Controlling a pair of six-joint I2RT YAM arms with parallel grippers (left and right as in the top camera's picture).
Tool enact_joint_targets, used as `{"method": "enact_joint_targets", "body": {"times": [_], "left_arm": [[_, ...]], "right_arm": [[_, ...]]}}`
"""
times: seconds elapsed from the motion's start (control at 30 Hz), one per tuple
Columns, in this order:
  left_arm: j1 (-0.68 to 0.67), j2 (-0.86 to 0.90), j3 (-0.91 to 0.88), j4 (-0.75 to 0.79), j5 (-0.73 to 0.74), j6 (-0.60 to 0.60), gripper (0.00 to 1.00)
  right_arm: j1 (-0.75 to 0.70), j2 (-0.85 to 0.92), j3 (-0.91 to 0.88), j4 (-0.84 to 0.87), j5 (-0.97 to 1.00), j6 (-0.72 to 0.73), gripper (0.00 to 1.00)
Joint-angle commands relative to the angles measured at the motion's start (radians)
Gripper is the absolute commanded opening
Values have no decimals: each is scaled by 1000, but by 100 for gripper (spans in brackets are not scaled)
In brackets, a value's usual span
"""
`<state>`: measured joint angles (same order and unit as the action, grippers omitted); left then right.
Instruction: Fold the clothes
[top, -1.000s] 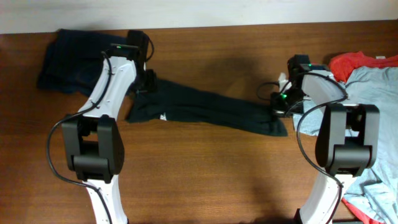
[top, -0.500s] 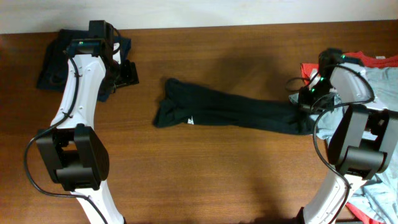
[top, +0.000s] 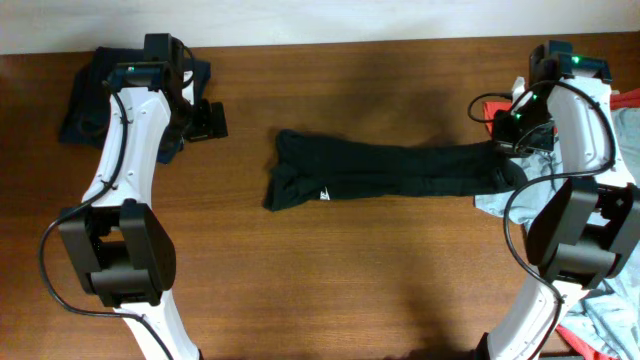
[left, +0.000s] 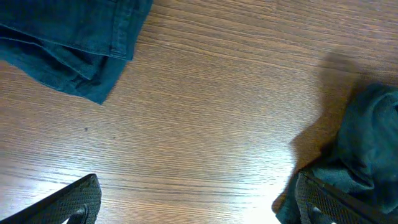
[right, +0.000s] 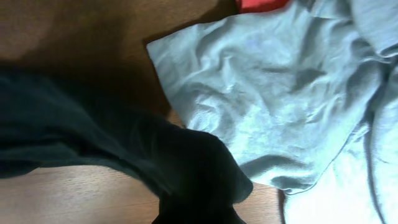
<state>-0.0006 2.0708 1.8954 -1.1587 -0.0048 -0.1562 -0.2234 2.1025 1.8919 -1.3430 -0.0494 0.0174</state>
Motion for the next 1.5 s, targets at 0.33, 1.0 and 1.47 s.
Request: {"method": "enact_joint_targets", "body": {"times": [0.33,1.0,1.47], "left_arm": [[0,-25,13,-1,-21,16,99],[0,-25,13,-1,-21,16,99],[0,-25,13,-1,-21,16,99]], "right_arm": [[86,-26,19,-4,-42,51,4],[183,-26,19,23,-82,161,4],[383,-19,18,175,-74,257,5]]}}
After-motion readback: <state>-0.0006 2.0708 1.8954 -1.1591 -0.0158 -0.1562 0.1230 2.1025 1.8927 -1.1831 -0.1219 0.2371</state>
